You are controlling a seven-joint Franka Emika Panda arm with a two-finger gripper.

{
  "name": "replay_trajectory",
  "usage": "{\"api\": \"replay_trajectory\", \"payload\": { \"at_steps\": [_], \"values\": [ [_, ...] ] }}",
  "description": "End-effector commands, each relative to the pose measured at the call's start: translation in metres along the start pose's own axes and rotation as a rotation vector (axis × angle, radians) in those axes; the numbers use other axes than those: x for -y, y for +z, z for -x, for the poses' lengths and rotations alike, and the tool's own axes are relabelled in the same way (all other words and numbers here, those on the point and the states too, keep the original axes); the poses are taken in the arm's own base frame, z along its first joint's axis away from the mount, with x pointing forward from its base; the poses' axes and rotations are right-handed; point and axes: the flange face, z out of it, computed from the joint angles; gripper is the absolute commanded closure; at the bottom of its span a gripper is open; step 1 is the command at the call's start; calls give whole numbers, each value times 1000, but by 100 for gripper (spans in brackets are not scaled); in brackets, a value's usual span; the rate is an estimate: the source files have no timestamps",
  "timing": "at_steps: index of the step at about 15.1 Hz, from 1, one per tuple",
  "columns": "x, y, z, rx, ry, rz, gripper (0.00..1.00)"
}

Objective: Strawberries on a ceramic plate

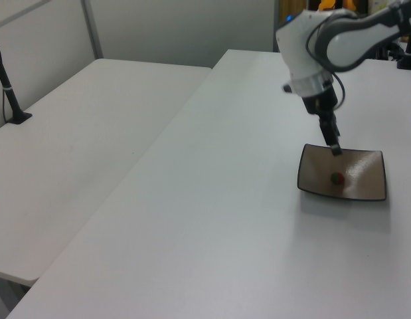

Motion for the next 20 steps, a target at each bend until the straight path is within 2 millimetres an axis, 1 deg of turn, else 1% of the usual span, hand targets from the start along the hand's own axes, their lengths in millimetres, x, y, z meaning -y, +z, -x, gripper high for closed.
{"api": "replay_trajectory", "payload": {
  "at_steps": [1,3,4,6,7,8,10,11,12,13,16,18,20],
  "values": [
    [-7,-59,11,-132,86,-10,0],
    [-10,-93,18,-195,100,-14,0],
    [-15,-115,22,-239,128,-19,0],
    [-29,-147,31,-295,184,-33,0],
    [-32,-169,42,-317,203,-37,0],
    [-37,-180,52,-322,212,-36,0],
    [-50,-196,71,-347,231,-40,0],
    [-64,-201,78,-359,251,-44,0],
    [-77,-201,80,-364,268,-50,0],
    [-81,-201,79,-369,266,-50,0],
    [-86,-205,78,-401,213,-36,0],
    [-86,-207,82,-408,185,-32,0],
    [-84,-205,81,-406,179,-29,0]
  ]
}}
